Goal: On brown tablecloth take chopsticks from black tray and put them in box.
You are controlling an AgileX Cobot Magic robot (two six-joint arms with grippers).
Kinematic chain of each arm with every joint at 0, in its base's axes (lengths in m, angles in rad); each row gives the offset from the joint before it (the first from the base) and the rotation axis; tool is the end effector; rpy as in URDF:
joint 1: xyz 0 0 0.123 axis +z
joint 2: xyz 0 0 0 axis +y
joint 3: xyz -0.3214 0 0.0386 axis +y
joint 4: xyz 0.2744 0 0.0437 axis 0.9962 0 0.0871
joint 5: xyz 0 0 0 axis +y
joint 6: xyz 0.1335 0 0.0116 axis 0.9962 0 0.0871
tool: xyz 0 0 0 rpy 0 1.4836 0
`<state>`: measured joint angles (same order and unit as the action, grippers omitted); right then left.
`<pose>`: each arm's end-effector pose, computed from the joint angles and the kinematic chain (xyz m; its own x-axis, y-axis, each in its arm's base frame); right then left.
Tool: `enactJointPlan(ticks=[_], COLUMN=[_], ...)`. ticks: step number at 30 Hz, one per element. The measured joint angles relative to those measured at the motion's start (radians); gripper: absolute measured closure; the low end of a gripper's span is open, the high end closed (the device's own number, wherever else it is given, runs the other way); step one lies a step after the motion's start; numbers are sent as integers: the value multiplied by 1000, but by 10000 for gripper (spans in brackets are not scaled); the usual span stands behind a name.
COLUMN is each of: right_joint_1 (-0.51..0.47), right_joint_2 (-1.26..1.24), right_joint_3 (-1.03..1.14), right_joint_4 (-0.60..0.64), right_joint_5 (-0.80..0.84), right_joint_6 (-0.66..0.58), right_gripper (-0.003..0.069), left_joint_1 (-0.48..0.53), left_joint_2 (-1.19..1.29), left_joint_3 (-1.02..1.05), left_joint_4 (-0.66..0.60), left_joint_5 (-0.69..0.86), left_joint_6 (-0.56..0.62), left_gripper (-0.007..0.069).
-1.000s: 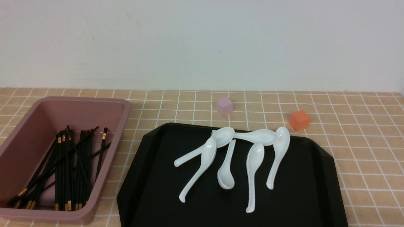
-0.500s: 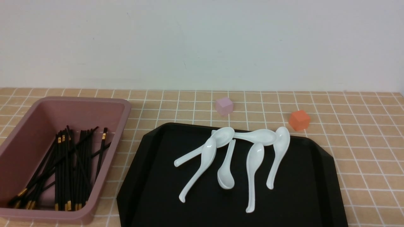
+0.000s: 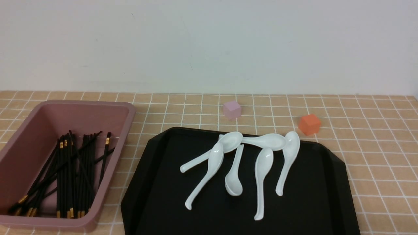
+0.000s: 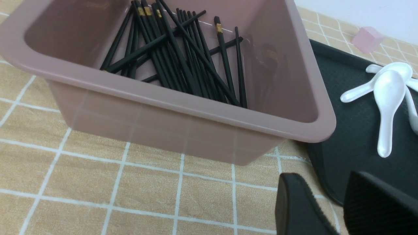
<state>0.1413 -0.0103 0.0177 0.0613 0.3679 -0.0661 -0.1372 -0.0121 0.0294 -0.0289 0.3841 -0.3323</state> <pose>0.0802 0.0144 0.1619 -0.2793 -0.0487 -0.9590 -0.1642 0.9864 -0.0023 0.0797 -0.0125 0.1552 -0.3381 -0.3081 -0.8892 0.0301 0.9409 -0.3374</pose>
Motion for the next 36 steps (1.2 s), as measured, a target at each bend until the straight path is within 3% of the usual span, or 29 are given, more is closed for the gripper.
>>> enactJointPlan(ticks=[36], right_joint_1=[0], right_joint_2=[0], right_joint_3=[0], right_joint_4=[0], right_joint_5=[0], right_joint_6=[0], right_gripper=[530], left_joint_1=[0], left_joint_2=[0], left_joint_3=[0], left_joint_4=[0], left_joint_5=[0], left_joint_6=[0], left_gripper=[386])
